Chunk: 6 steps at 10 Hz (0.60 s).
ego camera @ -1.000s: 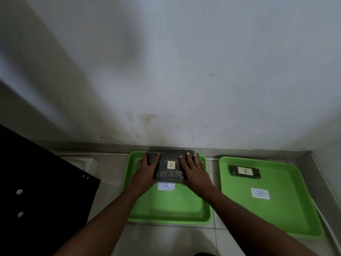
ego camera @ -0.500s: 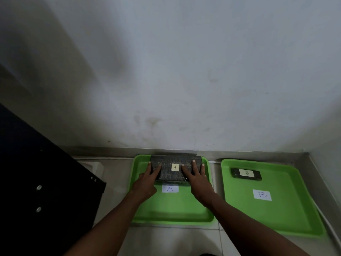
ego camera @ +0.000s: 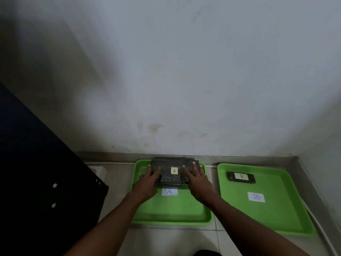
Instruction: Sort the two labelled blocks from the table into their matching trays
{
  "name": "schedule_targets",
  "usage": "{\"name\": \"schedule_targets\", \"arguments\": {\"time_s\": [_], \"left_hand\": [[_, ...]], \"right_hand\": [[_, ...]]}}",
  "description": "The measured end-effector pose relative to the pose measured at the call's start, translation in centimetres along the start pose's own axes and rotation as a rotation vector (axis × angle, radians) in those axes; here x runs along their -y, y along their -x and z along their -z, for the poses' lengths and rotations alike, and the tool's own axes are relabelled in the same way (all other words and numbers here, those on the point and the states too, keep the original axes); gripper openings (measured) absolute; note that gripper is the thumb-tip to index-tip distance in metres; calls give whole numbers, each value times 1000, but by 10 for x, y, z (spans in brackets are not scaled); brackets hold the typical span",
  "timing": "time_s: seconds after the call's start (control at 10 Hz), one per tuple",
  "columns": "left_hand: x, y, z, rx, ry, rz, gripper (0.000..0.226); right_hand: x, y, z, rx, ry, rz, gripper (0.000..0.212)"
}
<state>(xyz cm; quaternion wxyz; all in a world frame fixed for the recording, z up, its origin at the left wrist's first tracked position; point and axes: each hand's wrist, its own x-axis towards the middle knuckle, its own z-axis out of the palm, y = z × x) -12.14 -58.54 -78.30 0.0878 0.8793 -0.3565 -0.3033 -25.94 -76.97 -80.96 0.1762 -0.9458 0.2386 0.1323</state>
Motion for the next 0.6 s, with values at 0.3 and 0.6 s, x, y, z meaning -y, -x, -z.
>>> {"name": "schedule_targets", "arguments": {"time_s": [0.3, 0.6], "left_hand": [[-22, 78, 32, -83, -88, -76, 83], [-106, 238, 167, -61, -83, -50, 78]], "right_hand": [[37, 90, 43, -47, 35, -23, 75], [101, 223, 226, -66, -48, -34, 67]]}}
